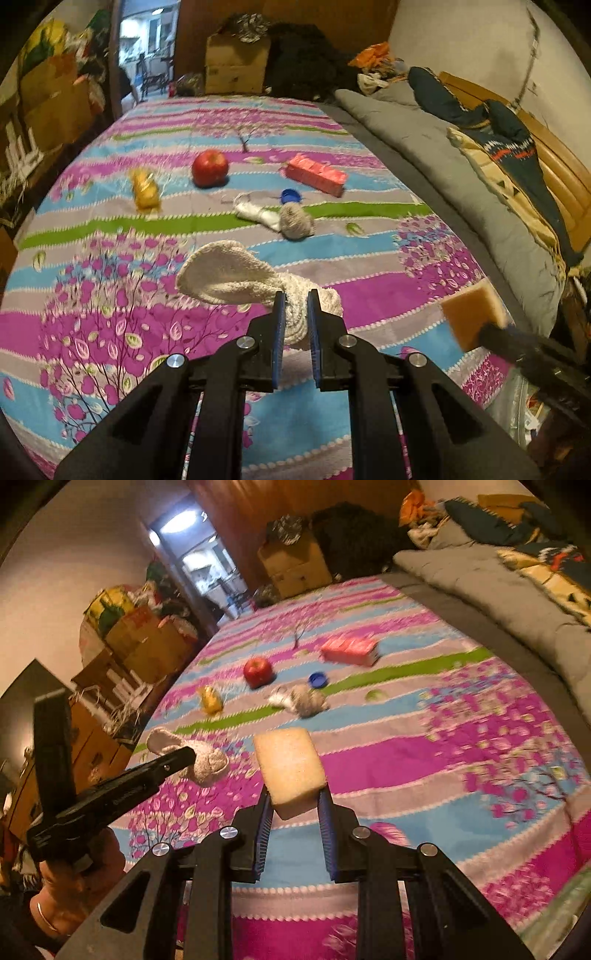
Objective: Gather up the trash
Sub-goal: 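Carry the white towel and beige sponge with both grippers over the green bin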
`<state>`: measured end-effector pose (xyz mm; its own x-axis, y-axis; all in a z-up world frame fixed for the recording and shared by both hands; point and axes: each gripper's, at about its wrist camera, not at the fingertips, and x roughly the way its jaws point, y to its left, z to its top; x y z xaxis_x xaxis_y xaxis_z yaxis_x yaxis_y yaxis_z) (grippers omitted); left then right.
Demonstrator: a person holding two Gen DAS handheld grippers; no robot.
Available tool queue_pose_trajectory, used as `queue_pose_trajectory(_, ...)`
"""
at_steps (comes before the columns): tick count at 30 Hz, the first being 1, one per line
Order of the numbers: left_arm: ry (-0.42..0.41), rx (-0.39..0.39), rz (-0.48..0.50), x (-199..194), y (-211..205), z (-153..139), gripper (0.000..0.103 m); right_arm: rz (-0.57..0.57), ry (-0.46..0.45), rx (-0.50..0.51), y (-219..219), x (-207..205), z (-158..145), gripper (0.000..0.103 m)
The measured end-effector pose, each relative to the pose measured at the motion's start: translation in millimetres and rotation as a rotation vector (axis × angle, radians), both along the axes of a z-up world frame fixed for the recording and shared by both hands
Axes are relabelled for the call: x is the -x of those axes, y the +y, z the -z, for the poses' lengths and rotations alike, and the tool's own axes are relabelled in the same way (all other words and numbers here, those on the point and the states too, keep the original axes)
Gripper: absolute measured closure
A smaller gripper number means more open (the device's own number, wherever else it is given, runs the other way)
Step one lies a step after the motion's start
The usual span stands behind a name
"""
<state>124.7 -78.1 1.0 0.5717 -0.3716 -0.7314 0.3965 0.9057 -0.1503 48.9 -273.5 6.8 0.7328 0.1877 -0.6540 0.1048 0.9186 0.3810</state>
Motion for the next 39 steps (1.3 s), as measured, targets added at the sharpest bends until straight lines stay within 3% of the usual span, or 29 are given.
queue_pose_trajectory(8,-0.091,-0.038,0.136,24,-63,-39,0.092,0.163,-0.068,0.036,-52,60,-47,0.077)
queue_pose_trajectory(18,-0.196,-0.006,0.354,74,-160,-80,0.092,0.437,-0.097,0.066,-132,169,-86,0.077)
queue_pose_trajectory(31,-0.259,0.000,0.621,161,-264,-95,0.092,0.727,-0.037,0.110,-204,319,-86,0.077)
queue_pose_trajectory(39,-0.288,-0.048,0.765,216,-306,-82,0.092,0.826,0.057,0.081,-222,371,-68,0.077)
